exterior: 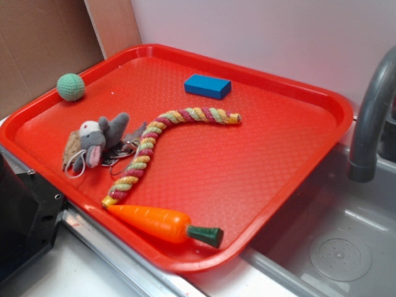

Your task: Grab the blue block.

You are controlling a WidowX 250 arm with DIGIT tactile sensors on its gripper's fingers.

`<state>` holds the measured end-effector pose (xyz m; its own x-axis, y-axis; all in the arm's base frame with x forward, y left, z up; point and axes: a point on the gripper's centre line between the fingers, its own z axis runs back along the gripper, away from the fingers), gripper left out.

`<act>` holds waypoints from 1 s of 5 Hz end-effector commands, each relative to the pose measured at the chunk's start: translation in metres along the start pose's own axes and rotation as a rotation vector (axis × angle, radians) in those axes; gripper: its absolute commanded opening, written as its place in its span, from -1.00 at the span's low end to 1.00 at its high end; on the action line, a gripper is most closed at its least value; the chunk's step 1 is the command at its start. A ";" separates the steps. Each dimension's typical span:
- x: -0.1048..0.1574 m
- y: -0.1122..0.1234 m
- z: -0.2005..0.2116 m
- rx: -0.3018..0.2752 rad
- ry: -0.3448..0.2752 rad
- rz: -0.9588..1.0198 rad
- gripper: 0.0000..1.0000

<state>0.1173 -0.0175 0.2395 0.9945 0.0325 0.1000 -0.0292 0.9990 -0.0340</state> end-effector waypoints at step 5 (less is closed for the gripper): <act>0.165 0.019 -0.129 -0.012 -0.145 -0.767 1.00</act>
<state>0.2869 0.0112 0.1072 0.7206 -0.6684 0.1844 0.6724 0.7385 0.0495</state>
